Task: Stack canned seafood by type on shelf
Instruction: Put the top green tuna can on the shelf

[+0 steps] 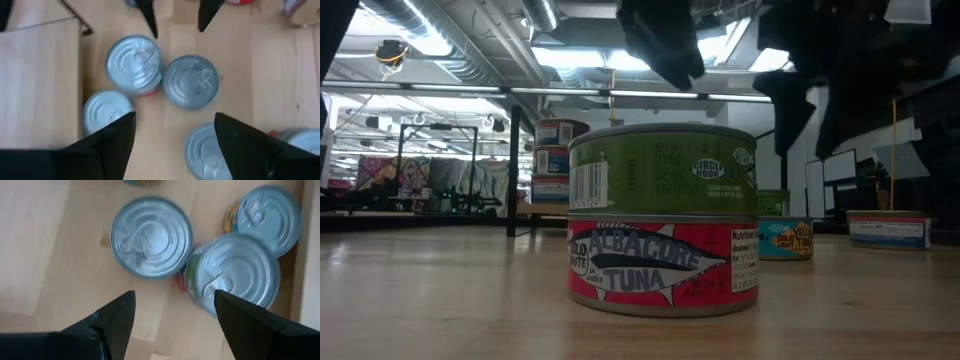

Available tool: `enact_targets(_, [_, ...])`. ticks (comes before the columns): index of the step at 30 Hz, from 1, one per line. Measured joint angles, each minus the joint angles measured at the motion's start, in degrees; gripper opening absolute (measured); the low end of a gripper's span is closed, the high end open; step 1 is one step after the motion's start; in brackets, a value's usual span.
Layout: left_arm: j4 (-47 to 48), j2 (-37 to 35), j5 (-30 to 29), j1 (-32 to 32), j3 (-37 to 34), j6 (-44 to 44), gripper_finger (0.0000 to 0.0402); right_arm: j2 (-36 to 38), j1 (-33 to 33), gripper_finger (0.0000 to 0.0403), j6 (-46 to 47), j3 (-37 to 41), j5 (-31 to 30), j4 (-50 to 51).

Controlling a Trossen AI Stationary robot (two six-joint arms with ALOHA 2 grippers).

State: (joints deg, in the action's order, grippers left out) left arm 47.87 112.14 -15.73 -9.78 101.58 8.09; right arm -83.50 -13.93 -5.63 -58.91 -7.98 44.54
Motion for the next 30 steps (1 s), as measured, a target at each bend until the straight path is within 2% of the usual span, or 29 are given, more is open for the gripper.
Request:
enact_targets(2, [-1.7,0.9,0.6,0.0,0.0,-1.3,0.0265,0.0,0.0,0.0271,0.6,1.3,-1.5,-0.6])
enact_targets(7, [-3.6,2.8,1.1,-0.1,0.0,-2.7,0.0265,0.0,0.0,0.0271,0.7,4.7,-10.1,-3.3])
enact_targets(11, [-3.6,3.1,1.1,0.0,0.0,-2.7,0.0265,0.0,0.1,0.0271,-2.3,7.7,-13.3,-6.5])
enact_targets(17, [-3.6,3.1,1.1,0.0,0.0,-2.6,0.0265,0.0,0.1,0.0271,-6.3,10.8,-13.5,-12.2])
enact_targets(30, [-3.5,3.1,1.1,0.0,0.0,-2.5,0.0265,0.0,0.1,0.0263,-6.9,11.6,-13.5,-13.2])
